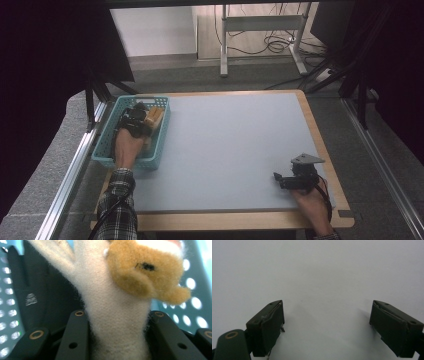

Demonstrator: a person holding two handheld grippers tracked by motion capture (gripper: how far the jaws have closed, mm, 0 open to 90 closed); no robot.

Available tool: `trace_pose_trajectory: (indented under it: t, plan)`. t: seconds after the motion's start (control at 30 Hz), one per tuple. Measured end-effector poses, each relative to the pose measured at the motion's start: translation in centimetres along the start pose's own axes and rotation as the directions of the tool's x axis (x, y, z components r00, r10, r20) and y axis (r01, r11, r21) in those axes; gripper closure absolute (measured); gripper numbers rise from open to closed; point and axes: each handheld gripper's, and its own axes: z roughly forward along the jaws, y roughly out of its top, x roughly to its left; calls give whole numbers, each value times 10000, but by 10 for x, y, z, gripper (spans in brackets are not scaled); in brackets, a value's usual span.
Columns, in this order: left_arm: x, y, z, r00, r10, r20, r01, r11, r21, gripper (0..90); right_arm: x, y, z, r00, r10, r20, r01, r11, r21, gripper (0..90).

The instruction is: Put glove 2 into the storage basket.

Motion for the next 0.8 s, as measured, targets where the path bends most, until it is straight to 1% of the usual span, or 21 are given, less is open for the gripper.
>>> trace_pose_trajectory:
  t: [0.1, 0.2, 0.3, 0.33, 0.37, 0.4, 0.43, 0.47, 0.5, 0.53, 0.6, 0.67, 0.73, 0.8]
  plan:
    - [1, 3, 10, 9999, -10, 148, 8, 9998, 179, 648, 0, 0, 0, 10000, 1, 0, -1, 10000, -1, 121]
    - [5, 4, 17, 9988, -96, 487, 83, 9996, 279, 629, 0, 0, 0, 10000, 1, -2, -1, 10000, 0, 121]
    - [5, 5, 22, 9967, 27, 813, -46, 9997, 236, 592, 0, 0, 0, 10000, 3, -3, -3, 10000, 1, 121]
    - [4, 6, 24, 9965, 85, 832, -103, 9997, 211, 572, 0, 0, 0, 10000, 1, -3, -1, 10000, 0, 121]
    - [2, 6, 25, 9963, 221, 826, -243, 9994, 258, 547, 0, 0, 0, 10000, 1, -2, -1, 10000, -1, 121]
    - [0, 7, 27, 9964, 366, 766, -398, 9984, 407, 504, 0, 0, 0, 10000, 0, -2, 0, 10000, -2, 121]
    - [-2, 8, 28, 9973, 355, 642, -389, 9978, 533, 442, 0, 0, 0, 10000, 0, -2, 0, 10000, -2, 121]
    - [-2, 8, 28, 9984, 307, 466, -338, 9972, 671, 428, 0, 0, 0, 10000, -2, -2, 2, 10000, -1, 121]
    - [-1, 8, 27, 9991, 240, 343, -264, 9970, 724, 389, 0, 0, 0, 10000, 3, -4, -3, 10000, -2, 121]
    - [1, 8, 26, 9992, 133, 375, -162, 9966, 806, 357, 0, 0, 0, 10000, 0, -2, 0, 10000, -2, 121]
    - [6, 6, 24, 9978, -136, 655, 77, 9961, 882, 280, 0, 0, 0, 10000, 2, -3, -2, 10000, -3, 121]
    - [9, 4, 19, 9953, -289, 922, 212, 9962, 840, 174, 0, 0, 0, 10000, 3, -4, -3, 10000, -1, 121]
    - [10, 3, 13, 9952, -186, 960, 115, 9972, 745, 131, 0, 0, 0, 10000, 1, -4, -1, 10000, -1, 121]
    - [10, 2, 2, 9951, -18, 986, -31, 9987, 503, 107, 0, 0, 0, 10000, 1, 0, -1, 10000, 0, 121]
